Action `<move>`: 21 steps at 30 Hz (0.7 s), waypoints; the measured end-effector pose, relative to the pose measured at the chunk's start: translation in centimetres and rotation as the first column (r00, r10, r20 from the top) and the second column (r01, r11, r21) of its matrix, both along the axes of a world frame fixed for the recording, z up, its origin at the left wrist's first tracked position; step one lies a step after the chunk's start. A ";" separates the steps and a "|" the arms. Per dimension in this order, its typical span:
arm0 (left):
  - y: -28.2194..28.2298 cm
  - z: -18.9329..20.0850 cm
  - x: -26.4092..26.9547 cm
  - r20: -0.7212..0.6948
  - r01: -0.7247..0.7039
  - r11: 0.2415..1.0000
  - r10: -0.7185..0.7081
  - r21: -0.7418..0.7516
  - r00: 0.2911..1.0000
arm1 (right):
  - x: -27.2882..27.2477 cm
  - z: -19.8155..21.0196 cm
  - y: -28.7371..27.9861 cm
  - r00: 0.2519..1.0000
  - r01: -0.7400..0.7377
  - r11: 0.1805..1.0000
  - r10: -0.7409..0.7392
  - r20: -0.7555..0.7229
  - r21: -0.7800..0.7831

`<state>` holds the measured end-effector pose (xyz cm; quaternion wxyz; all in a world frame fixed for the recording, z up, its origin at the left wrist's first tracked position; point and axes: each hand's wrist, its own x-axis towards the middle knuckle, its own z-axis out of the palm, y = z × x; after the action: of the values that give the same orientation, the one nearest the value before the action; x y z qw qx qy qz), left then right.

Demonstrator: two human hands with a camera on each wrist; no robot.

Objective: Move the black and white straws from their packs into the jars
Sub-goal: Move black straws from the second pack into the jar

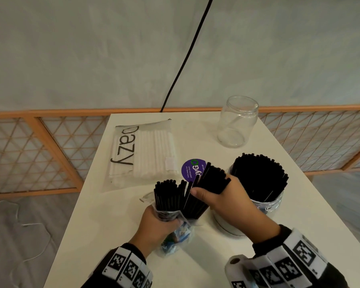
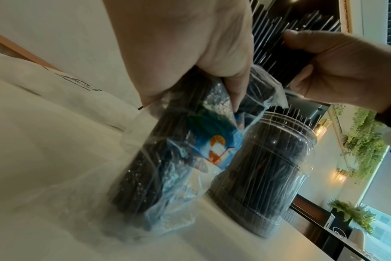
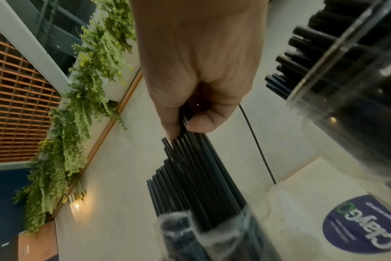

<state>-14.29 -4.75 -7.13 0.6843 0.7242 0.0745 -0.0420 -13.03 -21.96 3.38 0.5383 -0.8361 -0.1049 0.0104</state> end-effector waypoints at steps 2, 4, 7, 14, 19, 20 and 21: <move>0.0 0.0 0.0 -0.009 -0.005 1.000 0.005 0.003 1.000 | -0.2 1.2 -0.5 1.000 0.012 0.999 -0.013 0.018 0.047; -0.1 0.1 -0.1 -0.012 0.001 1.000 -0.001 0.007 1.000 | -0.4 2.4 -1.0 0.999 0.007 0.998 -0.010 0.046 0.064; -0.4 0.4 -0.2 -0.012 -0.008 1.000 0.008 -0.003 1.000 | -0.6 4.0 -1.7 0.997 0.023 0.996 -0.029 0.068 0.084; -0.6 1.0 -0.2 -0.011 0.008 1.000 -0.008 0.017 1.000 | -0.7 6.6 -3.5 0.993 0.034 0.998 -0.039 0.112 0.051; -0.6 1.0 -0.4 -0.024 -0.066 0.998 0.067 0.010 0.997 | -0.4 7.8 -5.3 0.977 0.100 0.989 -0.117 0.177 0.105; -0.7 1.1 -0.4 -0.018 -0.077 0.997 0.077 0.011 0.997 | -0.3 7.9 -5.9 0.973 0.115 0.987 -0.134 0.186 0.113; -0.8 1.1 -0.4 -0.012 -0.086 0.996 0.086 0.012 0.996 | -0.3 8.2 -6.6 0.971 0.124 0.985 -0.146 0.191 0.123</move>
<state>-14.69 -5.55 -6.04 0.6806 0.7241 0.1102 -0.0168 -13.36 -28.55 11.61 0.5700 -0.8071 -0.1015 -0.1159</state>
